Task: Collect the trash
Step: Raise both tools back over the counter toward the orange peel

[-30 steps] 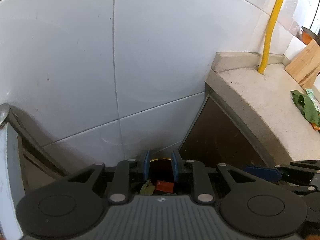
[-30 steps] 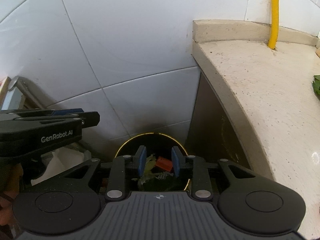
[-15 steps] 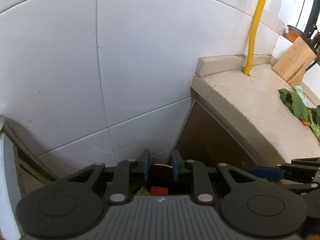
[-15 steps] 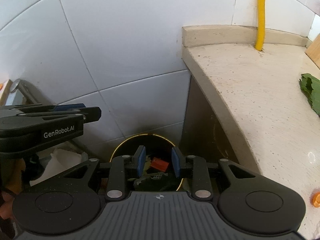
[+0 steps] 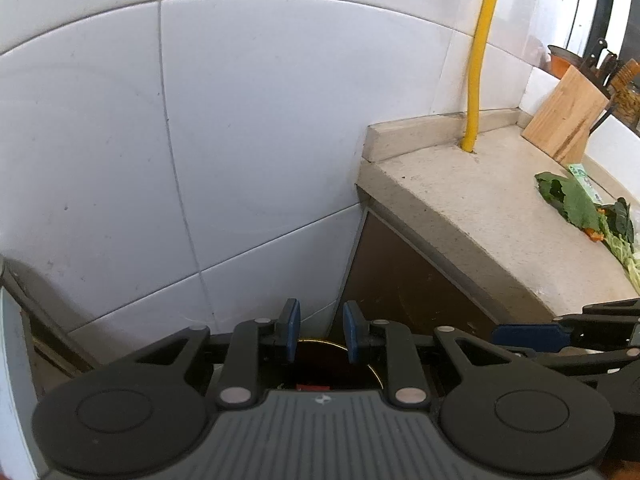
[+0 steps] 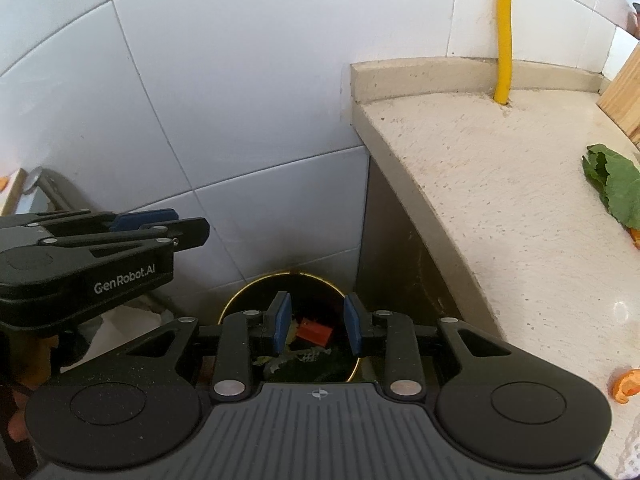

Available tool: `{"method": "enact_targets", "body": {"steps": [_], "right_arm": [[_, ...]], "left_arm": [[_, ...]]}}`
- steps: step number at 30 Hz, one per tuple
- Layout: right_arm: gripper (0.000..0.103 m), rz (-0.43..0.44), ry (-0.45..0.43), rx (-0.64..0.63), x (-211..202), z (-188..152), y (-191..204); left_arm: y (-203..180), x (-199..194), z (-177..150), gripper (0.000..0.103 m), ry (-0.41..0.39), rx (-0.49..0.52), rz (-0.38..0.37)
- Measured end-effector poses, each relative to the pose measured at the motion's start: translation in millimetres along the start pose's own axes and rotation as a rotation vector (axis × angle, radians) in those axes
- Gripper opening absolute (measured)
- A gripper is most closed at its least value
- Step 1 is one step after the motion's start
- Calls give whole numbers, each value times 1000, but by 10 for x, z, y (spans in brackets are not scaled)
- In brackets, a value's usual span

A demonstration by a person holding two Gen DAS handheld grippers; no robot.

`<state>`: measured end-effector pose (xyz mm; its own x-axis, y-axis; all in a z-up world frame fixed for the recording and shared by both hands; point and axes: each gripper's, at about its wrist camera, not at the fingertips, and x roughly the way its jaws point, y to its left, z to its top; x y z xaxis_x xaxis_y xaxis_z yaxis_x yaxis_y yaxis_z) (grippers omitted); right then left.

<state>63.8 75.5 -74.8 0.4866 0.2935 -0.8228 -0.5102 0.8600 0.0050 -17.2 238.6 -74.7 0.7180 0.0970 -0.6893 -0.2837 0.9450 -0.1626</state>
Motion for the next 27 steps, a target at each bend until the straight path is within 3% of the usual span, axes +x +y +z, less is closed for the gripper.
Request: {"method": "enact_targets", "body": {"steps": [27], "right_arm": [[43, -26, -75, 82, -532, -119, -422]], "left_arm": [[-684, -191, 89, 19, -35, 62, -160]]}}
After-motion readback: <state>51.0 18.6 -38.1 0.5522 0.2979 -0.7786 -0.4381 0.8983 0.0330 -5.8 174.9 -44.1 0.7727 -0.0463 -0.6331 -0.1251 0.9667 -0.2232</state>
